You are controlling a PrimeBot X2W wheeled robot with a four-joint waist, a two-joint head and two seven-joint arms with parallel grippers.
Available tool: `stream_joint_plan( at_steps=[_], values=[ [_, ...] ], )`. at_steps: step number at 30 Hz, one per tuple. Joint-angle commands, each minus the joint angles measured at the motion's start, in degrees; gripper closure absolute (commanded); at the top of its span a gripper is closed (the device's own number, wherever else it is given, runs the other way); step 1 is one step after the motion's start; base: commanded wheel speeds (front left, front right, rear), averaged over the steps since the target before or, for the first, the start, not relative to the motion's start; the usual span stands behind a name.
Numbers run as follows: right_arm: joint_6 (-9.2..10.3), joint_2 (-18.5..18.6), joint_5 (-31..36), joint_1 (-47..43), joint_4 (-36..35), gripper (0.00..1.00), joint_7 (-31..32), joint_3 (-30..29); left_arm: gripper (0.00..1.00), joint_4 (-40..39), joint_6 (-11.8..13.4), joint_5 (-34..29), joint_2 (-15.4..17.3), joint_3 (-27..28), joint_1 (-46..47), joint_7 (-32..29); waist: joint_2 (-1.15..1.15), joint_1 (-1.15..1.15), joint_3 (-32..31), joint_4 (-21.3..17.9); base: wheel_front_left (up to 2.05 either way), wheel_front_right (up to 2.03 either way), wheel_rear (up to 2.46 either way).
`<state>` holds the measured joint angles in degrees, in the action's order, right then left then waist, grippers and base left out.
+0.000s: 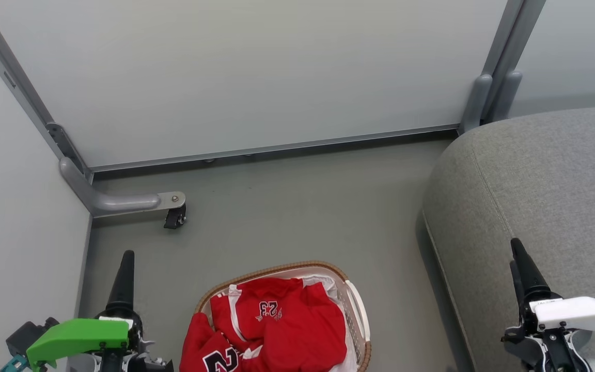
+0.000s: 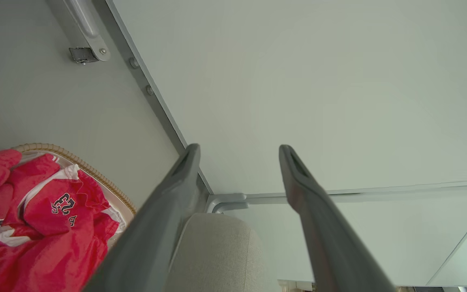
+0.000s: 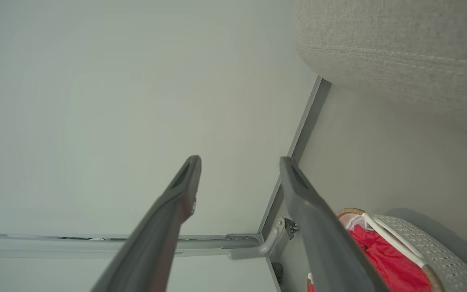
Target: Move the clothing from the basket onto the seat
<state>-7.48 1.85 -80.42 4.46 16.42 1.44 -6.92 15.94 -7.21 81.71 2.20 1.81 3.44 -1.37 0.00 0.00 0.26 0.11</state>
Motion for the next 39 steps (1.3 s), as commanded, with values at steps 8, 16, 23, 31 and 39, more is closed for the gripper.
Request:
stream_joint_plan(
  at_steps=[8, 16, 23, 31, 39],
  values=[
    [0.00, 0.6, 14.3, 0.0, -4.6, 0.00, -2.3, 0.0, 0.00, -3.3, 1.7, -12.3, 0.3, -2.4, 1.9, 2.3, 0.00, 0.00, 0.0, 0.1, 0.00, 0.00, 0.00],
    [-0.01, 0.6, 24.0, -0.7, -5.8, 0.00, -4.0, 0.5, 0.00, -4.1, 2.9, -23.2, 0.4, -4.1, 1.4, 4.0, 0.00, 0.00, -0.1, 0.2, 0.00, 0.00, 0.00],
    [-0.01, 0.7, 32.5, -1.5, -5.9, 0.00, -5.6, 1.4, 0.00, -4.1, 3.2, -32.4, 0.5, -4.7, 0.1, 5.6, 0.00, 0.00, -0.2, 0.3, 0.00, 0.00, 0.00],
    [-0.01, 0.8, 39.6, -2.2, -4.7, 0.00, -7.1, 2.0, 0.00, -3.6, 3.0, -39.1, 0.5, -5.4, -0.9, 7.0, 0.00, 0.00, -0.3, 0.4, 0.00, 0.00, 0.00],
    [-0.01, 0.8, 45.5, -2.8, -4.0, 0.00, -8.4, 2.7, 0.00, -2.4, 2.9, -44.3, 0.6, -6.4, -1.4, 8.3, 0.00, 0.00, -0.4, 0.5, 0.00, 0.00, 0.00]
  ],
)
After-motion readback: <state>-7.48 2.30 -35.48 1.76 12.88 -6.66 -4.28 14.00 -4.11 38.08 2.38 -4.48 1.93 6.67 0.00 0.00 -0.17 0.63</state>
